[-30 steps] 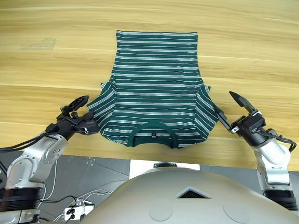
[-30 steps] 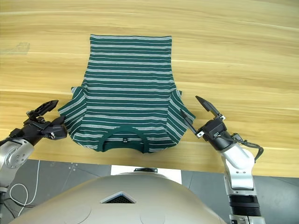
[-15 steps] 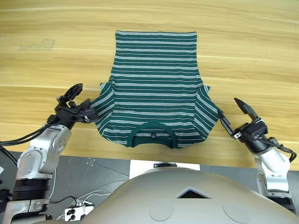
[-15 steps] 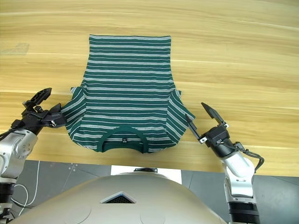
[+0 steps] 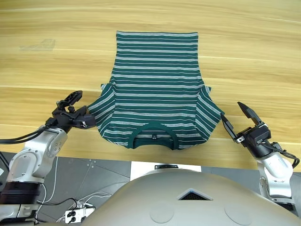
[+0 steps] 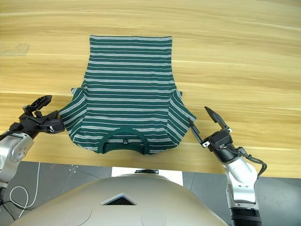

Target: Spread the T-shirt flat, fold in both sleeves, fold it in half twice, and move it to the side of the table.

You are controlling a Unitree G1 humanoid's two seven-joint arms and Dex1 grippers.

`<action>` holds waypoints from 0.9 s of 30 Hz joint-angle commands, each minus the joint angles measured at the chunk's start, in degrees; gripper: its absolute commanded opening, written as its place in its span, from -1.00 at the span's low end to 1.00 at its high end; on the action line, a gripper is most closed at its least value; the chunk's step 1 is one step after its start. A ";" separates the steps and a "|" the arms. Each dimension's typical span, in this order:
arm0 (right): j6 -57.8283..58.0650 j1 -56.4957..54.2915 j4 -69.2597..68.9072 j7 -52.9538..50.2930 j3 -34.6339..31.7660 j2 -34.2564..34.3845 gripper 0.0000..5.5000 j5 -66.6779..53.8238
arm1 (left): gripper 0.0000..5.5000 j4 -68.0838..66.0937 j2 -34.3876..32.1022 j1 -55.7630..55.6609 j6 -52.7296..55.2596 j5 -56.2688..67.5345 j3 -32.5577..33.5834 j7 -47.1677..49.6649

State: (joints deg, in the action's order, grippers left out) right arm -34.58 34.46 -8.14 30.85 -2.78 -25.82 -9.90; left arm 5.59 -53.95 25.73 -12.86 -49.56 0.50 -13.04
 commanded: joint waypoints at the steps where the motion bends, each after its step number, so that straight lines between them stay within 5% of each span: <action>1: 0.36 -0.54 -1.14 0.13 -0.44 -0.28 0.05 0.05 | 0.31 1.42 -2.34 6.29 -3.91 2.01 -4.15 -5.85; 13: 0.97 -0.91 -2.63 0.25 0.83 0.19 0.05 0.11 | 0.31 -4.73 -0.55 -2.24 -4.73 1.54 -9.92 -3.44; 27: 1.28 -0.54 -2.61 0.40 0.96 0.58 0.05 -0.75 | -0.63 -9.17 -1.06 -5.38 -6.50 1.64 -14.37 -2.42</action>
State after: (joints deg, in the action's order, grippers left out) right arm -33.98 33.99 -10.23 31.10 -1.79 -25.44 -10.00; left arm -0.80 -56.32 17.18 -17.90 -46.68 -8.73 -12.32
